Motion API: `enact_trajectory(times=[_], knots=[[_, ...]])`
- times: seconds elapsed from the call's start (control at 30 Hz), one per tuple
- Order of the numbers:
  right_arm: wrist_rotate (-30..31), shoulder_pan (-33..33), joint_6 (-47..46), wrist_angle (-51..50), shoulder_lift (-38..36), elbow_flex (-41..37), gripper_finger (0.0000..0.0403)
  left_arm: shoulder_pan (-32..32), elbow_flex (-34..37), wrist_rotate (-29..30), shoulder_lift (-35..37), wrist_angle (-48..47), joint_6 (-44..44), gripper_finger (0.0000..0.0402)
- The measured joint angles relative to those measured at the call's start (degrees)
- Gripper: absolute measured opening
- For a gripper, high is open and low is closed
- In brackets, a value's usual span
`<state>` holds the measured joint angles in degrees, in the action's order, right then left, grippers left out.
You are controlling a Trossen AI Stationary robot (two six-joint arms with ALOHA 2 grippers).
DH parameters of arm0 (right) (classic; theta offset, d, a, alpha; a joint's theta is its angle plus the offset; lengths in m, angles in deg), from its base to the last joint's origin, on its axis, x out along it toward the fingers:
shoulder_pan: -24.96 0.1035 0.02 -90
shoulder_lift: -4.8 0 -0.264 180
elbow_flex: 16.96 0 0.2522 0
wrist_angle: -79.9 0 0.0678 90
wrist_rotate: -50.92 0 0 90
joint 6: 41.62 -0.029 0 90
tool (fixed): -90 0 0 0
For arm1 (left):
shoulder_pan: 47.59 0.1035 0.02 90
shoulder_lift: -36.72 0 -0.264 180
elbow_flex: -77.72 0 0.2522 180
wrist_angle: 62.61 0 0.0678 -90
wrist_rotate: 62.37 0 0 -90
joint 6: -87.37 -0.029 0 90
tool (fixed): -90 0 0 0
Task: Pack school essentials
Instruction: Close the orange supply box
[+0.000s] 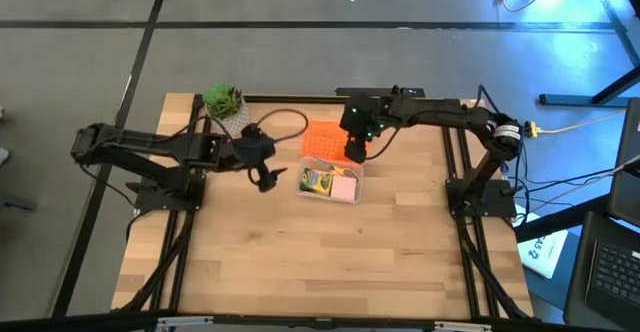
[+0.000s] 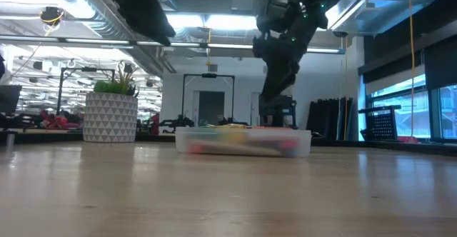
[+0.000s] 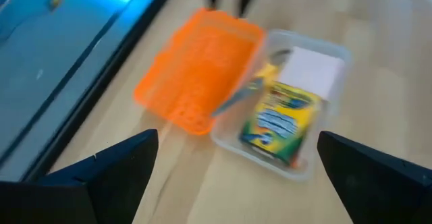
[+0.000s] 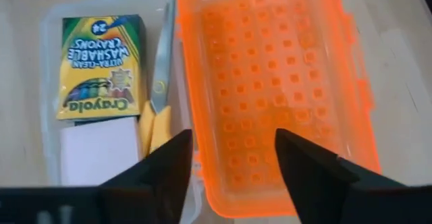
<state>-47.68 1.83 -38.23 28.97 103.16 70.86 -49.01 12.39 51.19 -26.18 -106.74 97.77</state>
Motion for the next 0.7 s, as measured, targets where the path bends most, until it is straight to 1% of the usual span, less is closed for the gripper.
enact_trajectory(times=[0.13, 0.3, 0.37, 0.47, 0.57, 0.63, 0.7], knots=[[0.00, -1.80, -1.90, -0.94, 0.00, 0.00, 0.0178, 2.99, 0.00, 1.35, 0.00, -0.10, 7.81, 0.0400], [0.04, -4.48, -3.01, -1.83, 0.00, 0.00, 0.0121, 7.17, 0.00, 1.35, -1.15, -0.16, 13.16, 0.0400], [0.04, -5.57, -2.85, -1.90, 0.00, 0.00, 0.0102, 8.41, 0.00, 1.34, -1.79, -0.13, 14.03, 0.0400], [-0.02, -6.66, -2.92, -2.47, 0.00, 0.00, 0.0086, 9.56, 0.00, 1.13, -2.86, -0.06, 15.75, 0.0400], [0.15, -6.81, -2.61, -4.12, 0.00, 0.00, 0.0079, 10.39, 0.02, -0.09, -3.74, 0.07, 20.13, 0.0400], [0.08, -6.71, -0.92, -5.72, 0.00, 0.00, 0.0075, 10.78, 0.00, -1.34, -4.79, 0.12, 22.48, 0.0400], [-0.02, -6.73, 1.06, -6.65, 0.00, 0.00, 0.0071, 10.91, 0.02, -1.63, -6.33, 0.54, 22.97, 0.0400]])
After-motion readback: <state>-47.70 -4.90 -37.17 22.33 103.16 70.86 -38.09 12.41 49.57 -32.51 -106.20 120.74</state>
